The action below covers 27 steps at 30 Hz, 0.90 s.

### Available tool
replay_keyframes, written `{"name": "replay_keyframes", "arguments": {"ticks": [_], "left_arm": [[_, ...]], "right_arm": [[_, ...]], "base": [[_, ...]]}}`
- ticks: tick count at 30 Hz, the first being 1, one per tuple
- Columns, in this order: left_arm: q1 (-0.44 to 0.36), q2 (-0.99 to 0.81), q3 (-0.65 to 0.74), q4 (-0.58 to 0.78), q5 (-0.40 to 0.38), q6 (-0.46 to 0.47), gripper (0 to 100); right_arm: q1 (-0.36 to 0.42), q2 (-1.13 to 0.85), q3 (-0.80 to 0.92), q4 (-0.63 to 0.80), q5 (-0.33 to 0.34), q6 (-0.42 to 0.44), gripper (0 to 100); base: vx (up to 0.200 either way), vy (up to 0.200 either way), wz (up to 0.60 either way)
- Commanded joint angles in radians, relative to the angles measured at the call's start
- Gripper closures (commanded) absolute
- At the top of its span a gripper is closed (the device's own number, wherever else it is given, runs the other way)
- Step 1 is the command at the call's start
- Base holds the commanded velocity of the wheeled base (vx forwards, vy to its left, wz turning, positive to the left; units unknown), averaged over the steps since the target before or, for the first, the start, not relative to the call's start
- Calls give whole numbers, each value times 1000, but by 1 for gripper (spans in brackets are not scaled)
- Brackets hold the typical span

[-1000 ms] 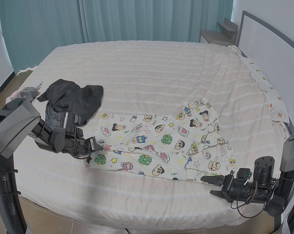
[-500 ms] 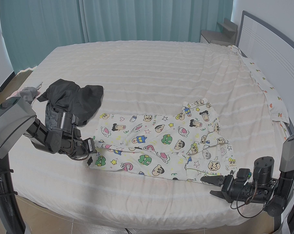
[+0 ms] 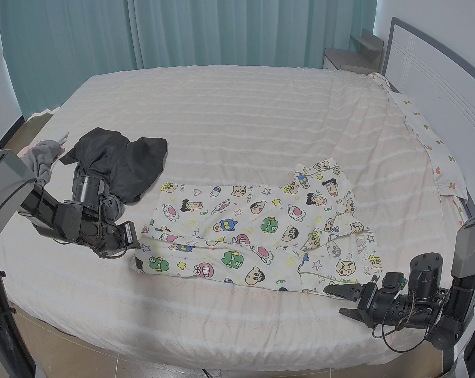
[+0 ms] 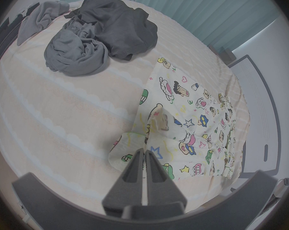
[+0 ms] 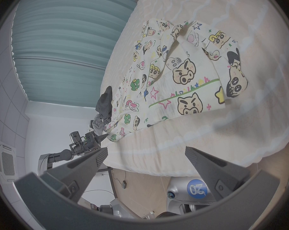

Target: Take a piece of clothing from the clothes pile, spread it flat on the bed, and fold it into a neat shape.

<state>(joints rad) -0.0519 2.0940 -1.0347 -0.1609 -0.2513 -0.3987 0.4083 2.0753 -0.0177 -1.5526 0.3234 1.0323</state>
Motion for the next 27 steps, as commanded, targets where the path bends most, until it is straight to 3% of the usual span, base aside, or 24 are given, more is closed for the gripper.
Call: {"name": "replay_keyframes", "arguments": {"ticks": [1,16,27], "left_arm": [[12,-20,-4,7,0,1,100],[53,-49,-35,133,1,38,100],[64,-57,-8,129,-20,4,100]], "right_arm": [[0,2,13,-17,0,0,0],[0,9,12,-17,0,0,0],[0,6,12,-17,0,0,0]], "base": [[0,0,0],[0,0,0],[0,0,0]]}}
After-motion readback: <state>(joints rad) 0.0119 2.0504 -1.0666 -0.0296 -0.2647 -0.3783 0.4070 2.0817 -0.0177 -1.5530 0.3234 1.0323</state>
